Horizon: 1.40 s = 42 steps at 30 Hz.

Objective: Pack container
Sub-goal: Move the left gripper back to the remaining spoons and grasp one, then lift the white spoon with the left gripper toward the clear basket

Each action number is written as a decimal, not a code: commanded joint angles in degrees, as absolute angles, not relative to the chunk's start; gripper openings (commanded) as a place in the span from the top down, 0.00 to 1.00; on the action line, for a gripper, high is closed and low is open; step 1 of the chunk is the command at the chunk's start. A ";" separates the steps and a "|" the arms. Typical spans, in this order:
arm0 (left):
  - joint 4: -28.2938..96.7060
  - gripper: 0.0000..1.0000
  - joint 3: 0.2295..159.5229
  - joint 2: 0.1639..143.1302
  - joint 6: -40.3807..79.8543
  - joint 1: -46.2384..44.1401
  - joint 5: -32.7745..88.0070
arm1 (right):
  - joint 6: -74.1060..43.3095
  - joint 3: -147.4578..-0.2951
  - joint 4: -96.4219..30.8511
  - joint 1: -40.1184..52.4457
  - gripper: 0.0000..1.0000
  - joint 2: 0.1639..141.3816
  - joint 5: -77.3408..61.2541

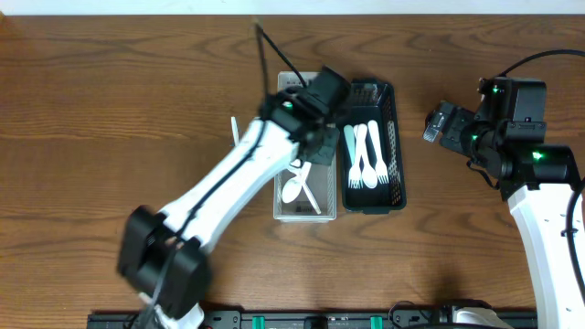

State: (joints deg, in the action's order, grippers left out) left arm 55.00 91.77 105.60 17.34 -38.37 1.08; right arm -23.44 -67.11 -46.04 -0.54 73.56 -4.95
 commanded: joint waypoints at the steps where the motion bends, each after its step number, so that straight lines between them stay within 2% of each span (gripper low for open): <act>1: 54.92 0.76 91.35 108.92 21.28 -38.11 -2.17 | -23.11 -67.66 -46.11 -0.80 0.01 73.63 -4.73; 5: 56.80 0.33 93.25 107.68 20.23 -36.27 -2.20 | -23.11 -67.66 -46.11 -0.80 0.01 73.63 -4.73; 7: 58.13 0.21 94.80 105.69 20.16 -34.54 -2.20 | -23.11 -67.66 -46.11 -0.80 0.01 73.63 -4.73; 10: 58.87 0.12 95.68 101.49 18.39 -30.81 -2.20 | -23.09 -67.66 -46.11 -0.80 0.01 73.63 -4.73; 16: 58.81 0.07 95.53 98.10 13.28 -20.43 -2.24 | -23.09 -67.66 -46.11 -0.80 0.01 73.63 -4.73; 19: 57.49 0.03 94.15 99.57 13.34 -15.40 -2.17 | -23.11 -67.66 -46.11 -0.80 0.01 73.63 -4.73; 23: 57.30 0.03 93.49 103.88 13.30 -11.40 -2.15 | -23.09 -67.66 -46.11 -0.80 0.01 73.63 -4.73; 31: 58.04 0.03 93.47 114.69 9.21 -10.55 -1.17 | -23.09 -67.66 -46.11 -0.80 0.01 73.63 -4.73; 38: 58.54 0.09 93.47 119.94 9.21 -10.63 -0.14 | -23.09 -67.66 -46.11 -0.80 0.01 73.63 -4.73; 42: 56.47 0.15 92.82 120.55 10.35 -10.63 5.52 | -23.09 -67.66 -46.11 -0.80 0.01 73.63 -4.73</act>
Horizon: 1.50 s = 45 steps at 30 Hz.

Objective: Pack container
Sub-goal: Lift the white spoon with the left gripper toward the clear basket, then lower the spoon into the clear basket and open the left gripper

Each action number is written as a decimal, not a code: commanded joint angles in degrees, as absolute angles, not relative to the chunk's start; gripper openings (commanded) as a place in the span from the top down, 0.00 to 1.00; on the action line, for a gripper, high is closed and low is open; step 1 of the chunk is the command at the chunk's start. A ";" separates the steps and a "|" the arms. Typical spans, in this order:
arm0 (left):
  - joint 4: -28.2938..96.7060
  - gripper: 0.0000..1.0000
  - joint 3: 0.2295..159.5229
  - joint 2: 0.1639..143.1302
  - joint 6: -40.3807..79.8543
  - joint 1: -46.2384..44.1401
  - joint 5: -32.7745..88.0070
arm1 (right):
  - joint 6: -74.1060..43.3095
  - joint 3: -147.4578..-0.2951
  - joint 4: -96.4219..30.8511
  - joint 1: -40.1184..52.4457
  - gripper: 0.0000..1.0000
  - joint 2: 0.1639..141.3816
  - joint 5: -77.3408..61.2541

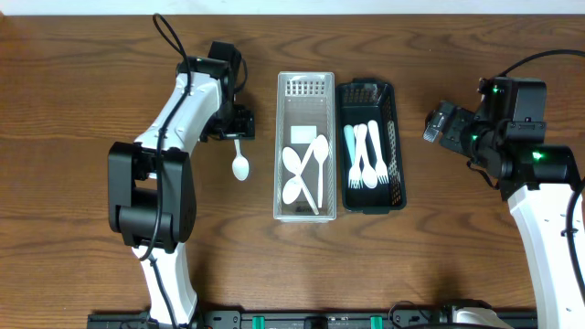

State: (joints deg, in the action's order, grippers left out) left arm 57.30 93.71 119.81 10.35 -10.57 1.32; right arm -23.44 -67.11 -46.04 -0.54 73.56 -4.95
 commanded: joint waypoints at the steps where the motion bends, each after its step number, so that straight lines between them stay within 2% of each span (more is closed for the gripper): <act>1: 55.51 0.15 92.42 120.57 10.85 -10.70 6.42 | -23.09 -67.66 -46.11 -0.80 0.01 73.63 -4.73; 13: 51.27 0.16 86.26 120.57 10.94 -10.68 6.42 | -23.11 -67.66 -46.11 -0.80 0.01 73.63 -4.73; 17: 50.83 0.22 85.89 120.57 10.96 -10.68 4.51 | -23.09 -67.66 -46.11 -0.80 0.01 73.63 -4.73; 28: 47.62 0.23 80.88 120.57 10.98 -10.68 3.84 | -23.09 -67.66 -46.11 -0.80 0.01 73.63 -4.73; 31: 47.64 0.34 80.36 120.57 10.98 -10.68 3.84 | -23.09 -67.66 -46.11 -0.80 0.01 73.63 -4.73; 35: 48.10 0.69 80.36 120.55 10.98 -10.68 3.88 | -23.09 -67.66 -46.11 -0.80 0.01 73.63 -4.73; 41: 50.11 0.94 81.14 119.72 10.02 -10.68 3.86 | -23.09 -67.66 -46.11 -0.80 0.01 73.63 -4.73; 45: 54.22 0.94 84.47 116.27 9.89 -10.87 3.90 | -23.09 -67.66 -46.11 -0.80 0.01 73.63 -4.73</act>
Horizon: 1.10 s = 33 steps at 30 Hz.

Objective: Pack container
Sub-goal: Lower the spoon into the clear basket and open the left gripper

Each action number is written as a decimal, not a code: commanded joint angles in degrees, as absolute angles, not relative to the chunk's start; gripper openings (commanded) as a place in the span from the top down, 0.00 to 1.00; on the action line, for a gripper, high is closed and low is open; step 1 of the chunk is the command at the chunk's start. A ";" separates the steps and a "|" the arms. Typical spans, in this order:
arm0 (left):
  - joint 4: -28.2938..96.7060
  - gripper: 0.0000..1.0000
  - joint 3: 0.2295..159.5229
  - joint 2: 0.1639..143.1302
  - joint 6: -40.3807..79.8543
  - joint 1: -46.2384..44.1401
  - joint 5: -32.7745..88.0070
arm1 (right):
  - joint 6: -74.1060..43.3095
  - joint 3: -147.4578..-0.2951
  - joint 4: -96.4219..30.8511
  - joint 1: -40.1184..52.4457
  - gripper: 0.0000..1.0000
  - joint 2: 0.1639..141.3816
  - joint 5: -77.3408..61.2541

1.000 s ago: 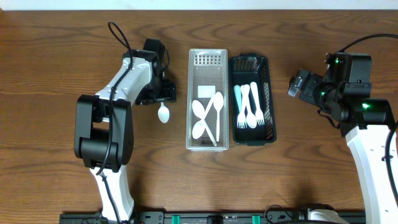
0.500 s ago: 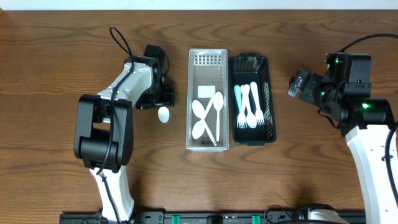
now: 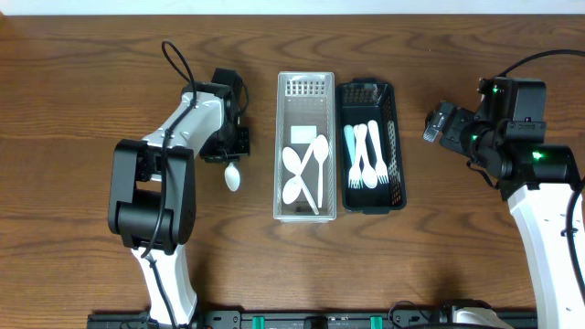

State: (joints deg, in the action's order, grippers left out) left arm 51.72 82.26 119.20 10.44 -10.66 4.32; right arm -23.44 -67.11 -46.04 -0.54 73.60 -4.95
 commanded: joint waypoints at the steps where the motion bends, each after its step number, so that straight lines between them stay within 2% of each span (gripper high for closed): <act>1: 55.22 0.94 85.36 114.83 9.89 -11.09 3.90 | -23.09 -67.66 -46.11 -0.80 0.01 73.63 -4.73; 7: 57.78 0.94 89.52 102.91 9.89 -15.79 7.09 | -23.09 -67.66 -46.13 -0.80 0.01 73.63 -4.73; 12: 54.83 0.94 89.60 93.95 9.91 -25.04 8.08 | -23.09 -67.66 -46.11 -0.80 0.01 73.63 -4.73; 20: 50.02 0.92 87.81 97.89 16.34 -35.18 1.65 | -23.09 -67.66 -46.11 -0.80 0.01 73.63 -4.73; 22: 49.45 0.85 87.68 101.19 17.69 -35.55 1.69 | -23.11 -67.66 -46.11 -0.80 0.01 73.63 -4.73; 24: 49.21 0.64 87.68 104.03 17.89 -35.59 1.69 | -23.09 -67.66 -46.11 -0.80 0.01 73.63 -4.73; 25: 49.21 0.57 87.70 105.36 17.89 -35.57 1.69 | -23.09 -67.66 -46.11 -0.80 0.01 73.63 -4.73; 29: 50.24 0.42 87.96 106.56 17.87 -35.55 1.93 | -23.09 -67.66 -46.11 -0.80 0.01 73.63 -4.73; 33: 54.26 0.33 90.59 103.44 17.41 -35.18 1.91 | -23.09 -67.66 -46.11 -0.80 0.01 73.63 -4.73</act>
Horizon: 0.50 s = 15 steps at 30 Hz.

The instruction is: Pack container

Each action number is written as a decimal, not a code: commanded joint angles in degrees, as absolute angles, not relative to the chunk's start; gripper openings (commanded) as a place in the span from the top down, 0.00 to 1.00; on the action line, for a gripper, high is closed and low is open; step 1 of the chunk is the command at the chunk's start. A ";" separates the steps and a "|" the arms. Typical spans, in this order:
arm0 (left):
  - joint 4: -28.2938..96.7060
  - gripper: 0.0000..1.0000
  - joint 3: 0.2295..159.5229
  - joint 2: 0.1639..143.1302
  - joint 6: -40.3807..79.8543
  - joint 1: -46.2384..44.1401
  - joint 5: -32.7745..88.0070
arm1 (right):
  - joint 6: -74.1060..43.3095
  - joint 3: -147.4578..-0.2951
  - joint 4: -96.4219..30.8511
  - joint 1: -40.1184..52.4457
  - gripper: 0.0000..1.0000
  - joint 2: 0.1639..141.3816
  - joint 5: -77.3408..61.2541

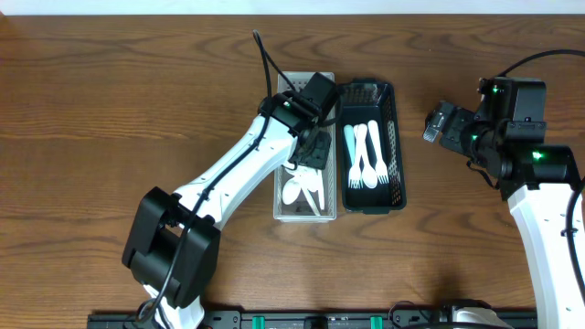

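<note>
A clear plastic basket [286, 87] in the middle of the table holds white spoons [292, 190]. Beside it on the right, a black basket [399, 146] holds white forks and a pale green one [366, 151]. My left gripper [311, 155] hangs over the middle of the clear basket, shut on a white spoon [316, 185] whose bowl points down among the others. Its fingers are mostly hidden by the wrist. My right gripper [436, 123] hovers right of the black basket with nothing in it; whether it is open or shut is not visible from above.
The two baskets stand side by side, touching. The left arm [233, 178] stretches diagonally from the front left across the wood table [110, 110]. A black rail runs along the front edge.
My left gripper was over the table left of the clear basket with a white spoon hanging from it. Now it is over the clear basket, and the spoon is gone from that spot. The right arm stayed put.
First my left gripper was over the clear basket, above the spoons. Then it was at a lone spoon lying on the table to the left. Then that spoon hung from the gripper. Now gripper and spoon are over the clear basket.
</note>
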State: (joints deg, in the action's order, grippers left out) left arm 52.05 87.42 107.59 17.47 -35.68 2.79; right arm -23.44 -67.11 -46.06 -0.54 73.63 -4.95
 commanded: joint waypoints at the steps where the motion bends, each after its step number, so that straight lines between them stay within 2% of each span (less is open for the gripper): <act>1: 55.61 0.32 91.53 102.19 17.43 -35.00 1.89 | -23.09 -67.66 -46.11 -0.80 0.01 73.63 -4.73; 4: 58.70 0.18 93.54 97.23 17.45 -34.48 1.91 | -23.09 -67.66 -46.11 -0.80 0.01 73.63 -4.73; 6: 59.37 0.02 93.62 93.49 17.45 -34.41 1.91 | -23.11 -67.66 -46.11 -0.80 0.01 73.63 -4.73; 15: 59.96 0.02 93.62 79.88 17.50 -34.48 1.93 | -23.09 -67.66 -46.11 -0.80 0.01 73.63 -4.73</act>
